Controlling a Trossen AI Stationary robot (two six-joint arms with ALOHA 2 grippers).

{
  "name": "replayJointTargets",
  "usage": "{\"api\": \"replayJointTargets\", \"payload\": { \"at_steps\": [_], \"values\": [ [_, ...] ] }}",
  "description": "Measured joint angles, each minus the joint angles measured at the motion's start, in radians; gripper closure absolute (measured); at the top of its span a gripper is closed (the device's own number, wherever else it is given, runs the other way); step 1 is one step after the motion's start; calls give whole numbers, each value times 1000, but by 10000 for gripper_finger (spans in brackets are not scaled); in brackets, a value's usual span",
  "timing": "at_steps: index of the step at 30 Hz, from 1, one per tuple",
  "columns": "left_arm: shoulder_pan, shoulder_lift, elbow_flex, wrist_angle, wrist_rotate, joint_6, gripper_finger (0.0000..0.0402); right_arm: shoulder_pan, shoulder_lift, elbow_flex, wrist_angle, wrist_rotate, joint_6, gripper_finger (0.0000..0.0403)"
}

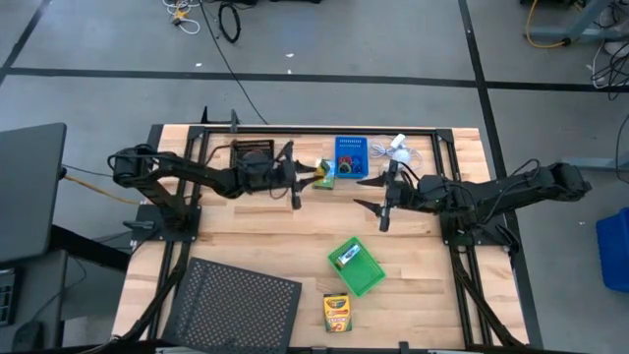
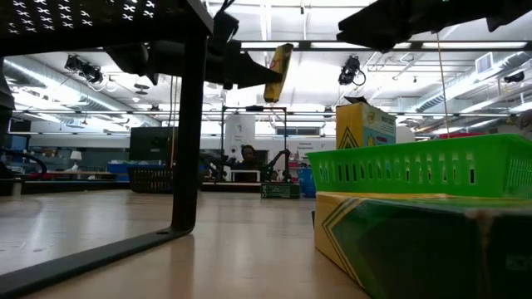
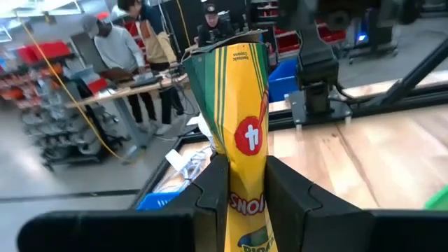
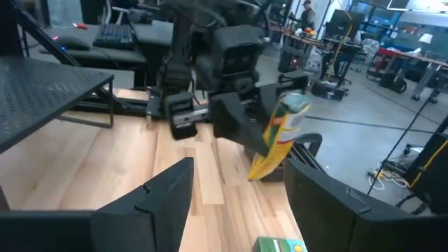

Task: Pick & Place Office Desk Supplies
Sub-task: Put the small crayon box into the green bin

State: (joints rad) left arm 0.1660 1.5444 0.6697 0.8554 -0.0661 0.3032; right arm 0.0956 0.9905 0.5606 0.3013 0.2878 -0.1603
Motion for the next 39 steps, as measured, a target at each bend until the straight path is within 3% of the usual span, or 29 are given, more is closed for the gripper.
{"api": "replayJointTargets", "payload": {
  "at_steps": [5, 14, 20, 30, 39],
  "values": [
    [-98, 0, 0, 50, -112, 73, 327, -10, 17, 1, 63, -5, 43, 172],
    [-180, 0, 0, 73, -167, 49, 327, -36, 153, 1, 200, -71, 98, 172],
    [-168, 3, 0, 79, -196, 3, 327, -30, 224, 1, 310, -54, 92, 172],
    [-147, 126, 2, 245, -169, -16, 327, -89, 234, 1, 364, -57, 85, 172],
    [-144, 163, 60, 249, -168, -20, 327, -135, 234, 1, 369, -132, 121, 172]
  ]
}}
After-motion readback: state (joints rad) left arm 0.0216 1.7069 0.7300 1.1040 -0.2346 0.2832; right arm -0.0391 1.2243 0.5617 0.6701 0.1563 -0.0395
